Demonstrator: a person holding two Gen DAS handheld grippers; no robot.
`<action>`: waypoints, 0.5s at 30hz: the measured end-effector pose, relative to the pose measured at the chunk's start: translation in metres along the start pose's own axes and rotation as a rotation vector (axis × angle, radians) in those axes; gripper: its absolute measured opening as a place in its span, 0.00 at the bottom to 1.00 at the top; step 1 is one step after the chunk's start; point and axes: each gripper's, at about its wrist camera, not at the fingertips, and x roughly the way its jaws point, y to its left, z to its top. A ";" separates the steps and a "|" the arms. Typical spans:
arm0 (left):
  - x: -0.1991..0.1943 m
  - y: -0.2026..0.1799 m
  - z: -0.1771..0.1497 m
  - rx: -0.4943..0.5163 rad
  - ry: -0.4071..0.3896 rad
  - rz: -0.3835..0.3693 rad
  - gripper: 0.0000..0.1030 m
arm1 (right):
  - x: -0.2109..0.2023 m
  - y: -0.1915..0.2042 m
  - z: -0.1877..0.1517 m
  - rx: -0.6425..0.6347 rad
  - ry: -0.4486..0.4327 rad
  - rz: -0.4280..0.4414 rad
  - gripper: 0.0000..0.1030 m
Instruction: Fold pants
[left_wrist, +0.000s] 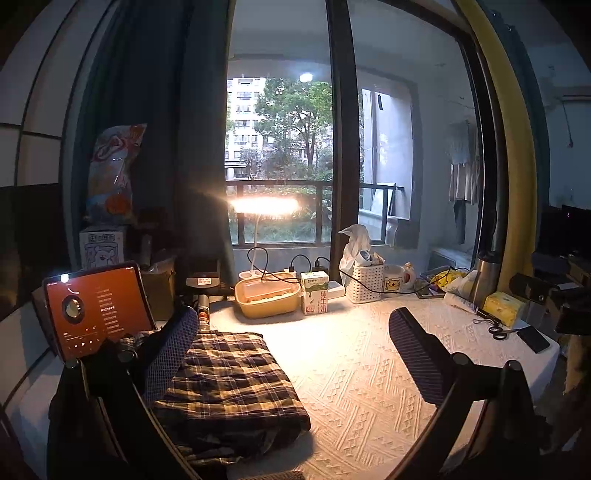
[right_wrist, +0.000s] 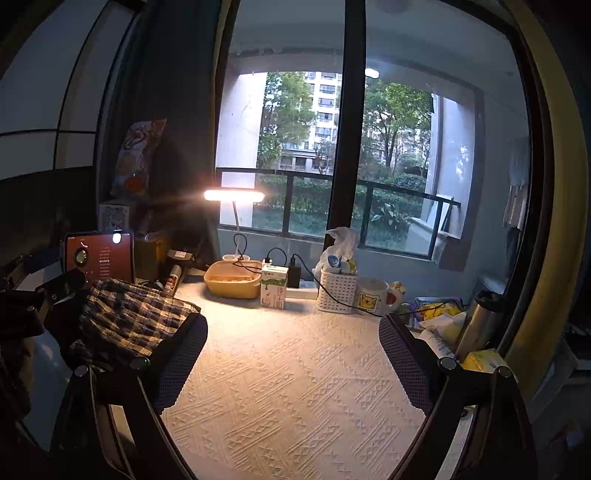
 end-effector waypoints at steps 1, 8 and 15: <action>0.000 0.000 0.000 0.000 0.001 -0.002 0.99 | 0.000 0.000 0.000 -0.001 0.001 0.000 0.92; -0.001 -0.001 0.000 0.002 0.000 -0.001 0.99 | -0.001 0.000 0.001 -0.002 0.003 0.002 0.92; -0.001 -0.003 0.000 0.007 0.008 0.005 0.99 | -0.001 0.000 0.001 -0.003 0.002 0.004 0.93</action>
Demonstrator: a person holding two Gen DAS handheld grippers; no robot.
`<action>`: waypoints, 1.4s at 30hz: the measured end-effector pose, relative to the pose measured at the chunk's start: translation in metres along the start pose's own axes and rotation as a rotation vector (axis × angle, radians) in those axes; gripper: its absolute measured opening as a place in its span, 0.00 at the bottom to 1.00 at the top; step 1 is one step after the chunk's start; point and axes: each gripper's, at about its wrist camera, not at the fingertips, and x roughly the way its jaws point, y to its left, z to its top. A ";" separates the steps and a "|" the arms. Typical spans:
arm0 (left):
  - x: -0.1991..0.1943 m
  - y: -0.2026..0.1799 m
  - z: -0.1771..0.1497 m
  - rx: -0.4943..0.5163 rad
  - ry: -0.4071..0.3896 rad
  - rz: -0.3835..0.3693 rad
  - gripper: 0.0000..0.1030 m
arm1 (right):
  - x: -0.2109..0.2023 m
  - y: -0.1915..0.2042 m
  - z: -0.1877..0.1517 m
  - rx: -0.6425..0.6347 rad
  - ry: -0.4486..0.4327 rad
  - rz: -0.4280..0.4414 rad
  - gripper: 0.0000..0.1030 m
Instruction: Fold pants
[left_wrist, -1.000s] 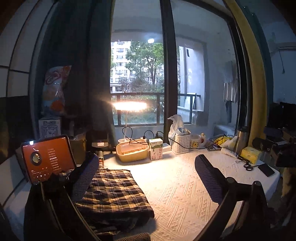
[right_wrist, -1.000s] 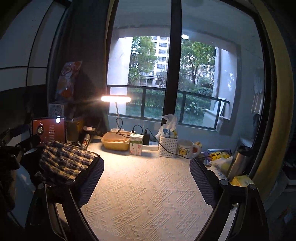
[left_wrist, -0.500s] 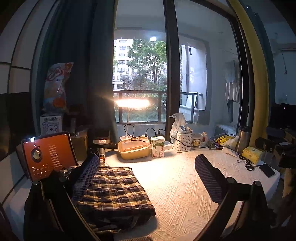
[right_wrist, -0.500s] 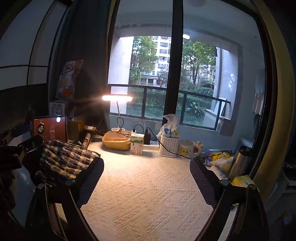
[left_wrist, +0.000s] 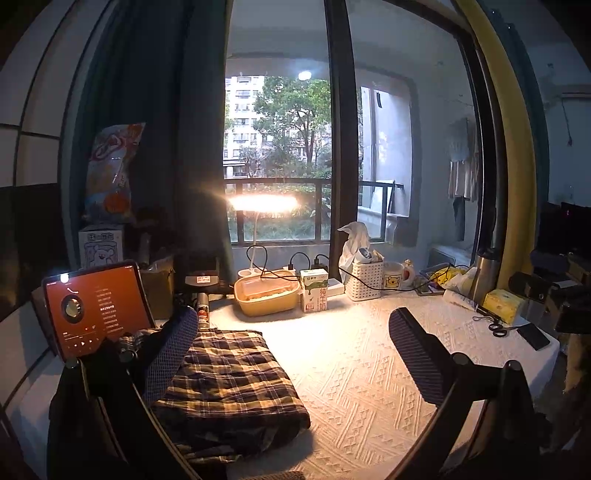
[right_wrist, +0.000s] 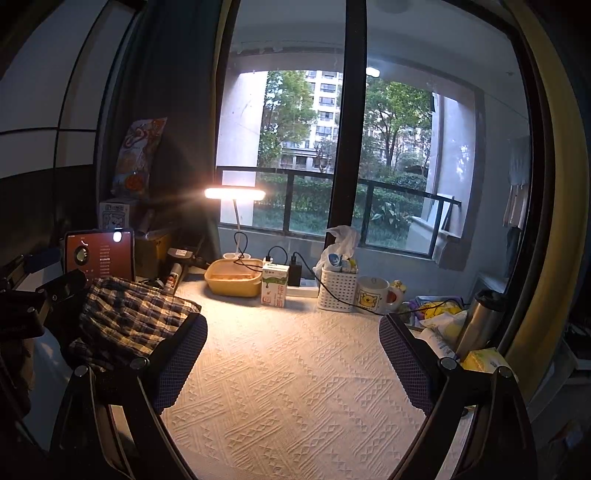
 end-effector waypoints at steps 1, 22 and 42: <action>0.000 0.000 0.000 0.000 0.000 0.001 0.99 | 0.000 0.000 0.000 0.000 0.000 0.001 0.93; 0.002 0.000 -0.001 -0.011 0.008 -0.009 0.99 | 0.001 0.003 -0.002 -0.003 0.000 0.005 0.93; 0.001 -0.003 -0.002 -0.018 0.013 -0.007 0.99 | 0.003 0.002 -0.005 -0.001 0.008 0.003 0.93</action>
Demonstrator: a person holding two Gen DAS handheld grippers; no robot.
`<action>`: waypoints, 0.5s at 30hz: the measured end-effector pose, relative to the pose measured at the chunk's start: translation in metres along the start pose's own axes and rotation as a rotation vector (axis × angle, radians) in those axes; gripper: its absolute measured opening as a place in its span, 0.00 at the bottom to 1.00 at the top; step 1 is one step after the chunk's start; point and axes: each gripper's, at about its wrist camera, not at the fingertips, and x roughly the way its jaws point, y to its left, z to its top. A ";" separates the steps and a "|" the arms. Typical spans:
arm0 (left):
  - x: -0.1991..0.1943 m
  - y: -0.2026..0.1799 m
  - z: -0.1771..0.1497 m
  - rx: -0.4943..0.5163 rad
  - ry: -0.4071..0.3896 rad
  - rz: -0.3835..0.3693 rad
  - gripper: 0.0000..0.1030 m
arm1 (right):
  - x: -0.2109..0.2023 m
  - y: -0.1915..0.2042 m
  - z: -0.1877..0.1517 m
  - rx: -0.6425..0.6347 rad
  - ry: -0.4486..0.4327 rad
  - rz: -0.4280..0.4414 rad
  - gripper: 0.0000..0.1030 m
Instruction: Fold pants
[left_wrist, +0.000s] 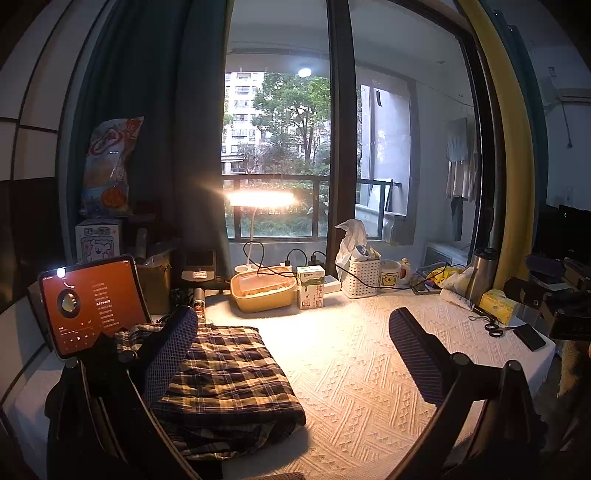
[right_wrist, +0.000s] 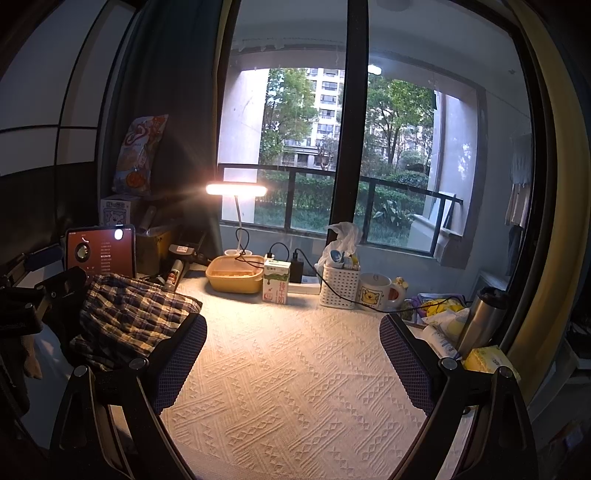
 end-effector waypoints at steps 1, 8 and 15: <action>0.000 0.000 0.000 -0.001 0.000 0.001 0.99 | 0.000 0.000 0.000 0.000 0.000 0.001 0.93; 0.000 0.000 0.000 -0.004 0.001 0.000 0.99 | 0.002 -0.001 -0.002 0.001 0.006 0.001 0.93; 0.000 0.000 -0.001 -0.008 0.002 -0.005 0.99 | 0.002 0.000 -0.001 0.001 0.007 0.001 0.93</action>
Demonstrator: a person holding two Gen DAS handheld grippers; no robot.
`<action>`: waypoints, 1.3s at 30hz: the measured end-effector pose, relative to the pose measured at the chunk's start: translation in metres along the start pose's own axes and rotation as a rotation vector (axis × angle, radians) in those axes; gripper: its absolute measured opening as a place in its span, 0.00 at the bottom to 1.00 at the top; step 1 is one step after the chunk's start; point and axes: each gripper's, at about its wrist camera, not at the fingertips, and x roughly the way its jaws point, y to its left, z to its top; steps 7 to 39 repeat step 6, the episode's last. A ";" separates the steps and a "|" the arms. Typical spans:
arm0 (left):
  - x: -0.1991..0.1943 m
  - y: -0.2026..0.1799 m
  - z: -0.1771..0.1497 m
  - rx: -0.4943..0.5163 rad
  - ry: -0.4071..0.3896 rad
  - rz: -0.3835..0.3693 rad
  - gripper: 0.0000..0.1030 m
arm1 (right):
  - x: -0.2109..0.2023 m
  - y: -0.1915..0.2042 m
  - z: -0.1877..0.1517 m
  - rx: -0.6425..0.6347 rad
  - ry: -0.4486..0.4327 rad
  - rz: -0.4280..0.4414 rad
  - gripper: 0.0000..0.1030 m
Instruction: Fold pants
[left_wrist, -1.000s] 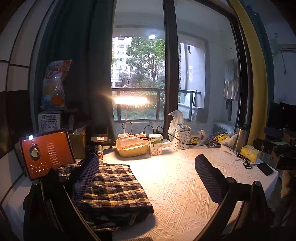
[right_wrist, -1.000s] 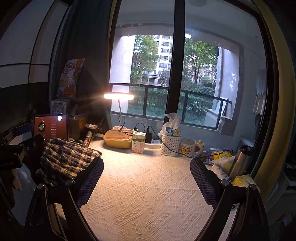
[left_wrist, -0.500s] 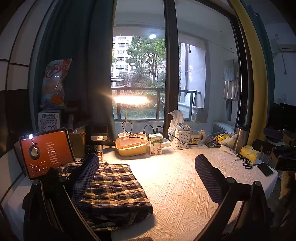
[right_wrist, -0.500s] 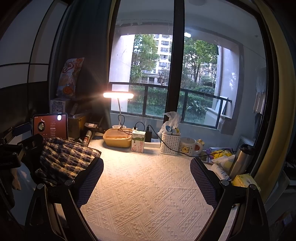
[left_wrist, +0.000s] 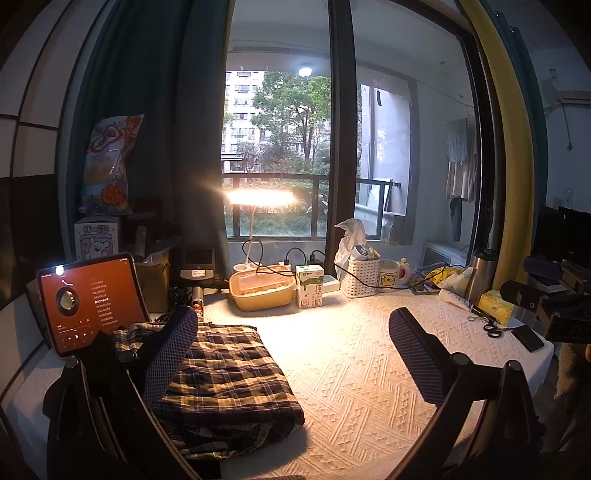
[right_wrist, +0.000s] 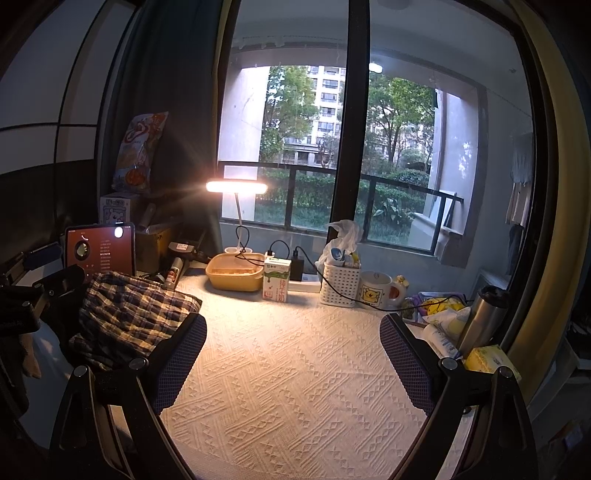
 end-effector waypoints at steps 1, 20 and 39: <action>0.000 0.000 0.000 0.000 0.000 0.000 0.99 | 0.000 0.000 0.000 0.000 0.000 0.000 0.93; -0.002 0.003 0.000 -0.028 -0.005 -0.019 0.99 | 0.000 0.000 0.000 -0.001 0.000 0.000 0.93; -0.002 0.003 0.000 -0.028 -0.005 -0.019 0.99 | 0.000 0.000 0.000 -0.001 0.000 0.000 0.93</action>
